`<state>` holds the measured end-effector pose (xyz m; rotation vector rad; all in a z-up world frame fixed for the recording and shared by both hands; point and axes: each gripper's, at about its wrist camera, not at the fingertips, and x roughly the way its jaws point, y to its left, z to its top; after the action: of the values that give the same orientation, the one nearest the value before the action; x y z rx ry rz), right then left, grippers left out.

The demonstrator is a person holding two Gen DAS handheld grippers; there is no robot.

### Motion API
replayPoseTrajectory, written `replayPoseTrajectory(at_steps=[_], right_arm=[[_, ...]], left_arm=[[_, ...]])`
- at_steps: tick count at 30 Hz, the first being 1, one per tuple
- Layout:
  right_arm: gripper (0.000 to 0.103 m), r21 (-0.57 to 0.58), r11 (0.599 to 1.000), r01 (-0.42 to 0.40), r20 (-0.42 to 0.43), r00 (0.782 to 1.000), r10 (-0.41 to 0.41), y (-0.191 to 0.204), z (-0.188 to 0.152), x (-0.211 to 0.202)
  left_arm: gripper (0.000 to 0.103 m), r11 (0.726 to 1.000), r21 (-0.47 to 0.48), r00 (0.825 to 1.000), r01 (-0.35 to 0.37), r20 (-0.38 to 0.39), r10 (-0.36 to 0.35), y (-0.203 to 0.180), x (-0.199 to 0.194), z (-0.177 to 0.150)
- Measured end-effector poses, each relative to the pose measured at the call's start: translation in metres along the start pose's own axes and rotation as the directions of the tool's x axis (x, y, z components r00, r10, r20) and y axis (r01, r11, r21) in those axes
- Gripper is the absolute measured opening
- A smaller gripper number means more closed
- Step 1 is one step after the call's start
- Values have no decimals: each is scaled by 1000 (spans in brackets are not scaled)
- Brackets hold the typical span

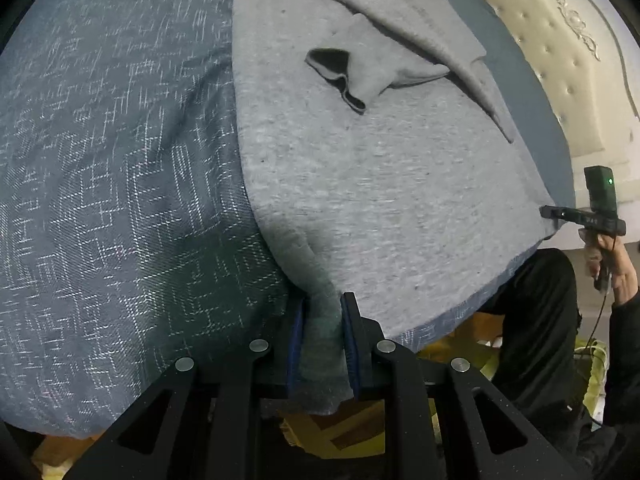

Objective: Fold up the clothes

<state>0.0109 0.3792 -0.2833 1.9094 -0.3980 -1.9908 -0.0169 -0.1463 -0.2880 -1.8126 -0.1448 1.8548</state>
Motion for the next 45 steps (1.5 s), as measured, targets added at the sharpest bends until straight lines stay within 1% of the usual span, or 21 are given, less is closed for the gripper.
replayPoseTrajectory(at_steps=[1, 3, 4, 6, 8, 13, 19, 22, 25, 27, 33, 34, 37, 41, 45], right_arm=[[13, -1, 1000, 0, 1, 1000, 0, 0, 0, 0], [11, -6, 1000, 0, 5, 1000, 0, 0, 0, 0], [6, -13, 1000, -4, 11, 1000, 4, 1, 0, -2], [6, -27, 1000, -13, 26, 1000, 13, 4, 0, -7], [5, -30, 999, -26, 46, 999, 27, 5, 1, -14], [4, -34, 999, -42, 97, 994, 45, 7, 12, -35], [4, -40, 998, -55, 164, 985, 61, 11, 42, -66], [4, -45, 997, -56, 200, 978, 64, 14, 66, -83], [4, -40, 997, -62, 238, 969, 70, 15, 97, -97], [4, -33, 997, -68, 262, 962, 74, 16, 119, -106], [3, -11, 997, -80, 323, 943, 80, 9, 189, -122], [3, -7, 996, -84, 331, 940, 82, 7, 202, -124], [3, 7, 997, -83, 350, 934, 75, 0, 241, -124], [3, 18, 998, -56, 369, 928, 46, -6, 291, -118], [3, 36, 999, -32, 402, 915, 14, -17, 336, -113]], left_arm=[[20, 1000, 7, 1000, -3, 1, 3, -1, 0, 0], [11, 1000, 23, 1000, -12, 18, 12, -4, -4, 0], [6, 1000, 26, 999, -12, 32, 11, -6, -8, 0], [6, 999, 32, 998, -10, 62, 8, -8, -17, 1], [6, 1000, 30, 996, 8, 87, -11, -9, -28, 4], [6, 999, 25, 988, 38, 151, -41, -7, -55, 18], [6, 998, 29, 972, 62, 224, -67, -14, -90, 58], [6, 997, 34, 962, 66, 262, -72, -18, -107, 89], [6, 997, 31, 954, 73, 289, -79, -16, -122, 117], [6, 997, 23, 949, 77, 304, -81, -14, -126, 136], [6, 994, -4, 926, 108, 364, -99, 1, -137, 208], [6, 994, -10, 923, 111, 373, -99, 5, -137, 224], [6, 993, -25, 918, 114, 385, -95, 16, -134, 260], [6, 992, -52, 912, 118, 401, -87, 38, -126, 310], [6, 991, -74, 904, 113, 421, -72, 62, -123, 350]])
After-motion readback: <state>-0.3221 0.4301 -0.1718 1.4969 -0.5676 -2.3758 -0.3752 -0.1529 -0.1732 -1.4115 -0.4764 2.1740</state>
